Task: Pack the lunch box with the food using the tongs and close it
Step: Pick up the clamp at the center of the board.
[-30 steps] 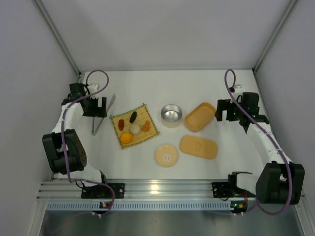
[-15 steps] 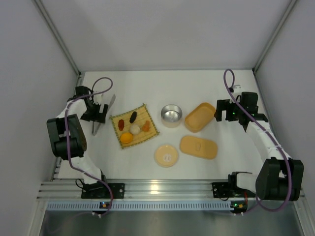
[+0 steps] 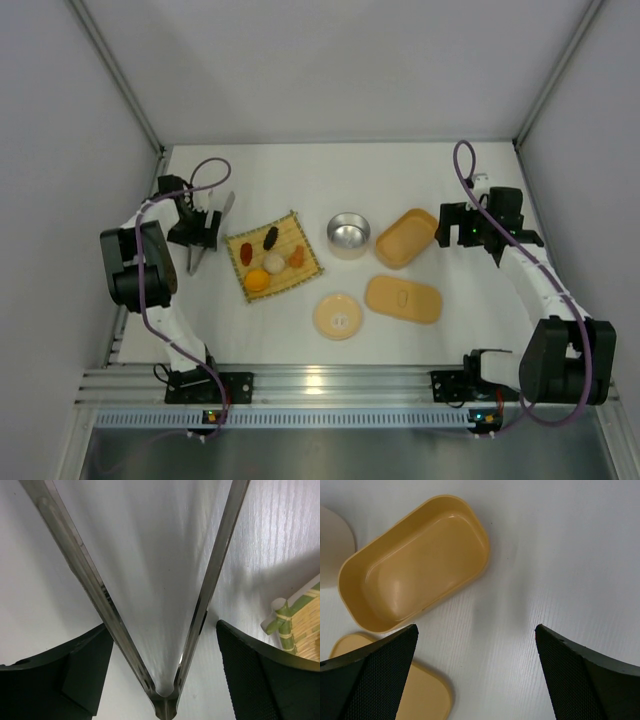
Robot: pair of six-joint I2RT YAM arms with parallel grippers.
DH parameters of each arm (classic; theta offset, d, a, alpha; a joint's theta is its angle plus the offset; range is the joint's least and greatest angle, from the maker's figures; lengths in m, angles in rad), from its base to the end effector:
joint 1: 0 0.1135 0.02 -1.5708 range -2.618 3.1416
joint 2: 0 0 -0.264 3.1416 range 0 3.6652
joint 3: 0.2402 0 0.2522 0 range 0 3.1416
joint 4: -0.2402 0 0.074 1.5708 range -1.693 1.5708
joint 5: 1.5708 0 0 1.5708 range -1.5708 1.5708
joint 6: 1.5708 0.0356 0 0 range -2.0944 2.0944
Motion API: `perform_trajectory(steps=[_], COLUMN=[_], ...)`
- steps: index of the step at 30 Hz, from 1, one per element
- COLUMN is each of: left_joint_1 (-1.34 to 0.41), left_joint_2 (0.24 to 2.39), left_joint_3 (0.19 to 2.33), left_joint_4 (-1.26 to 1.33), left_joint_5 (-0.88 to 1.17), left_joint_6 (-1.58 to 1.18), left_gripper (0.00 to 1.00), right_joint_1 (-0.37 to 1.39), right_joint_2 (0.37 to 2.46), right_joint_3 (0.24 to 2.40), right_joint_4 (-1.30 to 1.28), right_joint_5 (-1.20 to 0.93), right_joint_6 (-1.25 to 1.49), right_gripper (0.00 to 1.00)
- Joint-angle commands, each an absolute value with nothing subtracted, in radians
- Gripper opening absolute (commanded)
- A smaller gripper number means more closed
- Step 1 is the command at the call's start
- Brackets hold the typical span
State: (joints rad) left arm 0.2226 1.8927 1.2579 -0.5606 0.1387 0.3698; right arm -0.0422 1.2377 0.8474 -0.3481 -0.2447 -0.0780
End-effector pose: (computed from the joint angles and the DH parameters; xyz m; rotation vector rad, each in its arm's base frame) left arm 0.3682 0.0783 0.1653 0.2378 2.7326 -0.0302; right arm 0.2634 -0.0025 0.2522 -0.1653 2.2862 0.2202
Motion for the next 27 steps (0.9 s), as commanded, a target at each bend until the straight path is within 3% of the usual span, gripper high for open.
perform_trajectory(steps=[1, 7, 10, 20, 27], left_joint_1=[0.229, 0.229, 0.229, 0.229, 0.23], left_joint_2=[1.95, 1.999, 1.982, 1.718, 1.648], left_joint_3=[1.27, 1.307, 1.312, 1.426, 1.503], left_joint_4=[-0.477, -0.486, -0.502, -0.707, -0.909], left_joint_5=[0.13, 0.127, 0.135, 0.227, 0.294], left_joint_6=[0.377, 0.354, 0.347, 0.321, 0.327], left_gripper=[0.86, 0.48, 0.36, 0.27, 0.29], right_joint_1=[-0.035, -0.035, -0.035, -0.035, -0.035], right_joint_2=[1.239, 1.25, 1.252, 1.236, 1.226], right_joint_3=[0.893, 0.893, 0.894, 0.894, 0.893], right_joint_4=[-0.328, -0.328, -0.324, -0.328, -0.33], right_joint_5=[-0.245, -0.247, -0.247, -0.259, -0.265], right_joint_6=[-0.084, -0.086, -0.084, -0.083, -0.086], right_gripper=[0.99, 0.99, 1.0, 0.99, 0.99])
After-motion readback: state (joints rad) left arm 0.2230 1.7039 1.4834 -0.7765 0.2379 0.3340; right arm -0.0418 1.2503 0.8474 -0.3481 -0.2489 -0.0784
